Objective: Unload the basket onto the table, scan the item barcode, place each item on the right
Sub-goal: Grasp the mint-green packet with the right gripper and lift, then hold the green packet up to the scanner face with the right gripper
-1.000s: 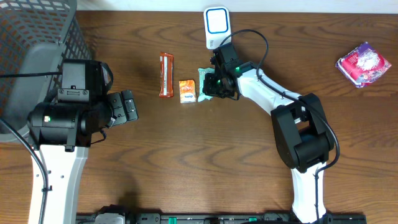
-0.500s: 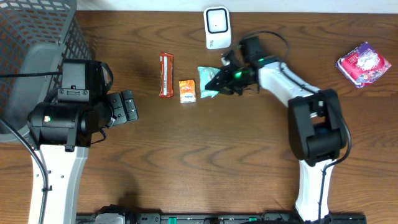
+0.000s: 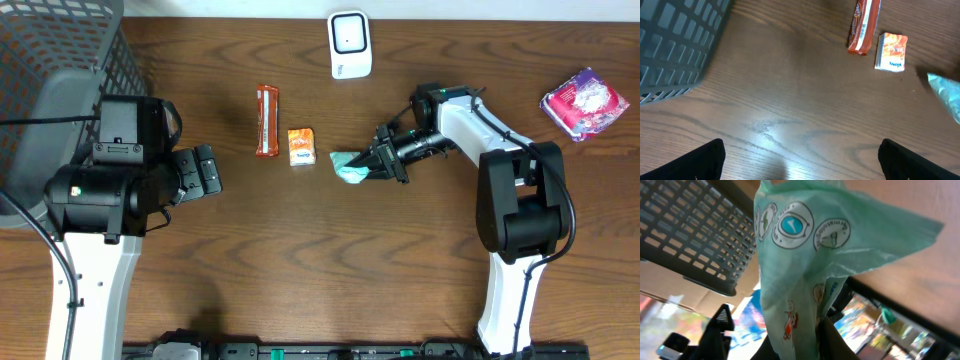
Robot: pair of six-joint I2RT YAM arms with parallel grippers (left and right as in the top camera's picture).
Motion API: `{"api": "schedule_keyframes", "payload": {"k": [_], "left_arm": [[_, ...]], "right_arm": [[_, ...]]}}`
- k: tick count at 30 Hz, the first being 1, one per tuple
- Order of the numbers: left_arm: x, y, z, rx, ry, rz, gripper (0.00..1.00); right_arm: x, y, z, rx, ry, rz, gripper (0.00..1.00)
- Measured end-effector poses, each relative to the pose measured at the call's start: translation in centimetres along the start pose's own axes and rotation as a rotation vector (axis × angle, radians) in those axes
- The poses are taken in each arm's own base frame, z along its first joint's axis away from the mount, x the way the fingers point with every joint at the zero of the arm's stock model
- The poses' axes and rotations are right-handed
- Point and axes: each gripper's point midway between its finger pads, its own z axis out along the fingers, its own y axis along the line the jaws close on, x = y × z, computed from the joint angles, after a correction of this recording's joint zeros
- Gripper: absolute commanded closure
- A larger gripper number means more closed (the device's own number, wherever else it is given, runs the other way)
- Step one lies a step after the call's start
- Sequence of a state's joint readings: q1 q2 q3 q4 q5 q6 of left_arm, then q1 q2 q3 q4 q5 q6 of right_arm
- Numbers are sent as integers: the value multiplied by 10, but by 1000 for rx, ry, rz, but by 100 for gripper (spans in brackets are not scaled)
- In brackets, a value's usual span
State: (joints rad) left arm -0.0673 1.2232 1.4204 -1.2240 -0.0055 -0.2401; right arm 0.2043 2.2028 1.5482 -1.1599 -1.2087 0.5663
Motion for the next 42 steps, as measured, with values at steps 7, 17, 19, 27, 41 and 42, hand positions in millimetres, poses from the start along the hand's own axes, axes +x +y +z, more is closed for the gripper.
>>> {"api": "schedule_keyframes", "payload": {"k": [7,17,19,27,41,42], "left_arm": [[0,0,0,0,0,0,2],[0,0,0,0,0,0,2],[0,0,0,0,0,0,2],[0,0,0,0,0,0,2],[0,0,0,0,0,0,2],[0,0,0,0,0,0,2]], "right_arm": [[11,-1,0,-10,38,51,99],[7,2,0,-22,28,4,99],[3,5,0,-28,16,-34,99],[-41,17,-3,4,-140,-295,99],[-108,18,-14,209,-473,-469,99],[-108,26,-13,189,-474,-507,99]]}}
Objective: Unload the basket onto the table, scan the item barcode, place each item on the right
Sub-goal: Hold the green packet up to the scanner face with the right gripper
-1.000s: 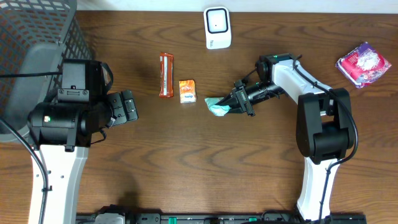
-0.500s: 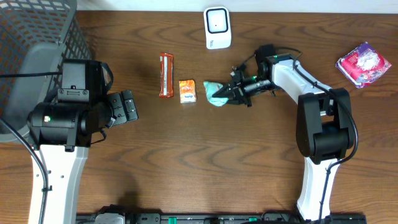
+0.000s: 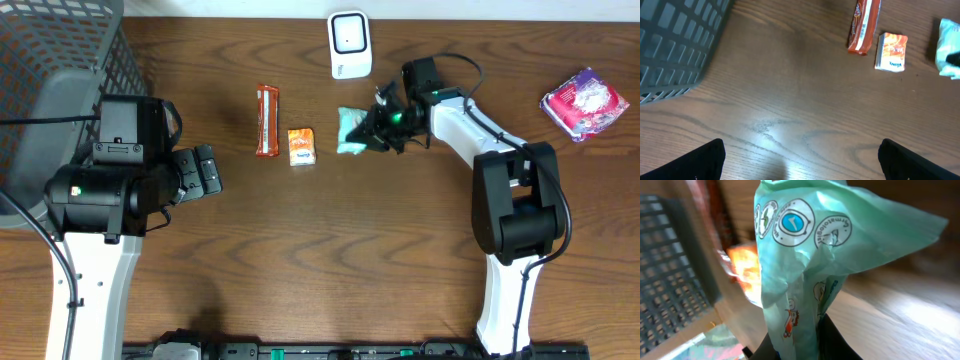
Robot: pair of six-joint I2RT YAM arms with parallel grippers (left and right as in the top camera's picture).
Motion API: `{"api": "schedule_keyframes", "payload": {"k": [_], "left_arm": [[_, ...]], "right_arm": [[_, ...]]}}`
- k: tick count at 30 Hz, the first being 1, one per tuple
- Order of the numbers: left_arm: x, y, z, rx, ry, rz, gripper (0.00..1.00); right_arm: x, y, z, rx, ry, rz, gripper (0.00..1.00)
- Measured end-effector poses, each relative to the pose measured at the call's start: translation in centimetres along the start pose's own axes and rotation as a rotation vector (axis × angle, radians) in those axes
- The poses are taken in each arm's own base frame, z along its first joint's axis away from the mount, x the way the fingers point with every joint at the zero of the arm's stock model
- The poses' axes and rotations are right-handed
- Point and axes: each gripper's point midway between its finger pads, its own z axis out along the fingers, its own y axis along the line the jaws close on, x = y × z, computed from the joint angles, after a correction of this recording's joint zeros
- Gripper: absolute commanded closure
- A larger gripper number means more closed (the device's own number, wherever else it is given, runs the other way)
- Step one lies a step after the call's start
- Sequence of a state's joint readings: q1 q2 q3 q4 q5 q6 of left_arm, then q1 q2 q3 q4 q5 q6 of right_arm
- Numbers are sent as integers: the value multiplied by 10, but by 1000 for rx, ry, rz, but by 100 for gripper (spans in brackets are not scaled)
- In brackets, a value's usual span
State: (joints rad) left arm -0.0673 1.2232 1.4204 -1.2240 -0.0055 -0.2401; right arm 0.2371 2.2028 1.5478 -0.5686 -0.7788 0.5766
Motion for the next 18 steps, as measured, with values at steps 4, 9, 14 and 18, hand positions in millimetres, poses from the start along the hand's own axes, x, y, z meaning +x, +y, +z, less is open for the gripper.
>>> {"api": "schedule_keyframes", "payload": {"k": [4,9,14,18], "left_arm": [[0,0,0,0,0,0,2],[0,0,0,0,0,0,2],[0,0,0,0,0,0,2],[0,0,0,0,0,0,2]], "right_arm": [[-21,25,1,-91,-75,-105,99],[-64,76,-16,-252,-261,-290,99],[-90,92,-30,-258,-393,-332,99],[-110,87,-36,-201,-501,-303,99]]}}
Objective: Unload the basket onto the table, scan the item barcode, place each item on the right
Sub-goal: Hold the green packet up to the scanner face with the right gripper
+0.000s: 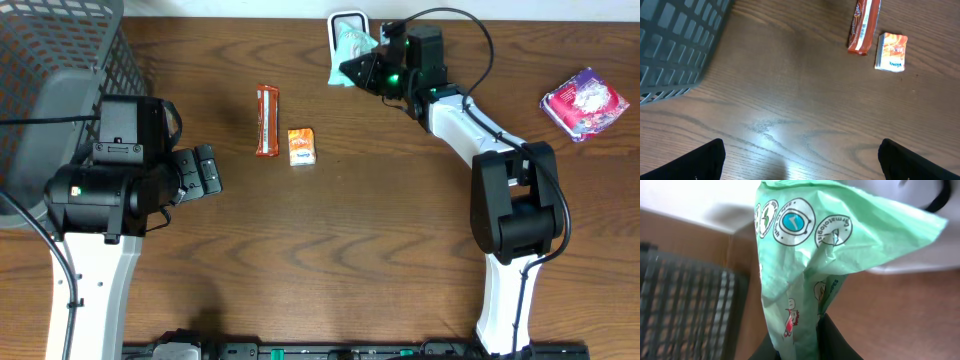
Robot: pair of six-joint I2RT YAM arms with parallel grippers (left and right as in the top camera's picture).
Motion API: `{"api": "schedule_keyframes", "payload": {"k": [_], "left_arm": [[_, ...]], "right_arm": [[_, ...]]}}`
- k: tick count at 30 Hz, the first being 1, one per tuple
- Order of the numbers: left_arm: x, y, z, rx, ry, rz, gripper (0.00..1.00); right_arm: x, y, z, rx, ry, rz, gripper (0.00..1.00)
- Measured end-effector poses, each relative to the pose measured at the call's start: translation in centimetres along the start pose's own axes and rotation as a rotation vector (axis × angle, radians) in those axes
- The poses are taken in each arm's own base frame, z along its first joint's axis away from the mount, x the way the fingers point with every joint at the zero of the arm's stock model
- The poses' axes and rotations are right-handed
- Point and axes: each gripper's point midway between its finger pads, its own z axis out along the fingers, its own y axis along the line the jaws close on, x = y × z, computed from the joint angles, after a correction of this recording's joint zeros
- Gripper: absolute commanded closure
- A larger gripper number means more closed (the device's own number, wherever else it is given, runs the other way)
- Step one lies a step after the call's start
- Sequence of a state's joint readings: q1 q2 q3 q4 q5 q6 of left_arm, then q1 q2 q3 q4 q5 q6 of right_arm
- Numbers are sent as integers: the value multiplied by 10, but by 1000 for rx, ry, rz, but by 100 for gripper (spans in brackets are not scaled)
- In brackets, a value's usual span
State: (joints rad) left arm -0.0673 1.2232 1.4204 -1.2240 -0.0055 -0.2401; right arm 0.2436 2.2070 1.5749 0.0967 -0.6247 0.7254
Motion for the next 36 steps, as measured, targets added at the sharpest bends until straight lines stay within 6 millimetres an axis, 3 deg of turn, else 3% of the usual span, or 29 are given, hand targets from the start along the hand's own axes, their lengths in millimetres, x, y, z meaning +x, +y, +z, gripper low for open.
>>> {"api": "schedule_keyframes", "payload": {"k": [8,13,18,25,36], "left_arm": [[0,0,0,0,0,0,2],[0,0,0,0,0,0,2],[0,0,0,0,0,0,2],[0,0,0,0,0,0,2],[0,0,0,0,0,0,2]], "right_arm": [[-28,2,-2,18,-131,-5,99],[-29,3,1,17,-141,18,99],[-31,-1,21,22,-122,31,99],[-29,-22,49,36,-72,60,99],[-39,-13,42,83,-26,49,99]]}}
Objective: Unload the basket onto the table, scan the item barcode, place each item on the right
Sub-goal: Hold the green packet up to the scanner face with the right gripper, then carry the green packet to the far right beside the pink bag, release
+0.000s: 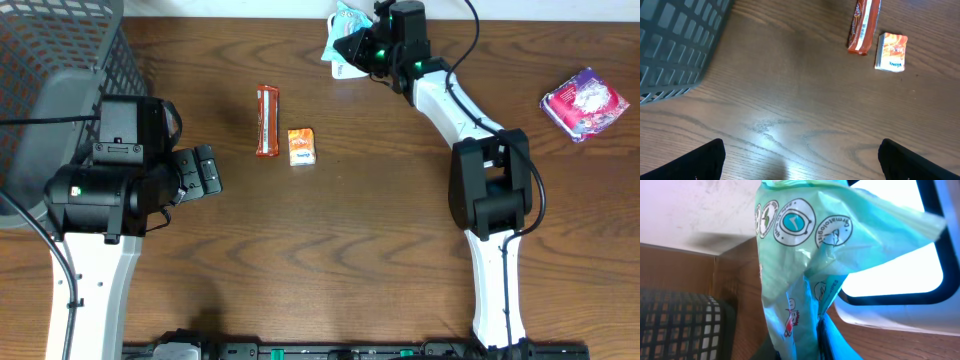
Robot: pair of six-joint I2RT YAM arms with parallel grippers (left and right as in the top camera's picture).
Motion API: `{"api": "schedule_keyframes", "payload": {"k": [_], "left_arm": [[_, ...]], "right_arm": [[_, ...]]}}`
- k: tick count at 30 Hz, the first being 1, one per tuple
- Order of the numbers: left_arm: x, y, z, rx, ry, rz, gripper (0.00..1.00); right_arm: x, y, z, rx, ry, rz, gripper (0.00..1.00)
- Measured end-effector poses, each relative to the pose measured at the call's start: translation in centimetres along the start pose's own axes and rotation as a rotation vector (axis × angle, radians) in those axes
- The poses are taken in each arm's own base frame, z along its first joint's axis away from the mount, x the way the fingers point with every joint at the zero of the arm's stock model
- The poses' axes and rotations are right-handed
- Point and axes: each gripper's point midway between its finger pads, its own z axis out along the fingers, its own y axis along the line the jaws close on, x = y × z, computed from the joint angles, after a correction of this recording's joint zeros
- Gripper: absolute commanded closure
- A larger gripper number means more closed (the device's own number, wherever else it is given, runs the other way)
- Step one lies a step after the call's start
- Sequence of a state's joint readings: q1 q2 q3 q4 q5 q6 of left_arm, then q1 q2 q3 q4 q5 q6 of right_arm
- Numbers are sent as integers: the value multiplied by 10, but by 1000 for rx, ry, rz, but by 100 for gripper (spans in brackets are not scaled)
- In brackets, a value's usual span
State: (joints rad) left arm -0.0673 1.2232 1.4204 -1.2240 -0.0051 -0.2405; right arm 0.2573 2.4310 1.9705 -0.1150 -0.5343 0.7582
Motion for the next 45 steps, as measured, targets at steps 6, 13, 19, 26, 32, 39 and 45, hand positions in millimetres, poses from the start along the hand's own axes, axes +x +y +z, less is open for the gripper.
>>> {"api": "schedule_keyframes", "payload": {"k": [6,13,19,26,32,39,45], "left_arm": [[0,0,0,0,0,0,2],[0,0,0,0,0,0,2],[0,0,0,0,0,0,2],[0,0,0,0,1,0,2],[0,0,0,0,0,0,2],[0,0,0,0,0,0,2],[0,0,0,0,0,0,2]], "right_arm": [[-4,-3,-5,-11,9,5,99],[-1,-8,-7,2,29,18,99],[-2,-11,-8,8,27,-4,99],[-5,-41,-40,144,67,35,99],[-38,-103,-141,455,21,115,99],[-54,-203,-264,793,-54,351,99],[-56,-258,-339,917,-145,559,99]]}}
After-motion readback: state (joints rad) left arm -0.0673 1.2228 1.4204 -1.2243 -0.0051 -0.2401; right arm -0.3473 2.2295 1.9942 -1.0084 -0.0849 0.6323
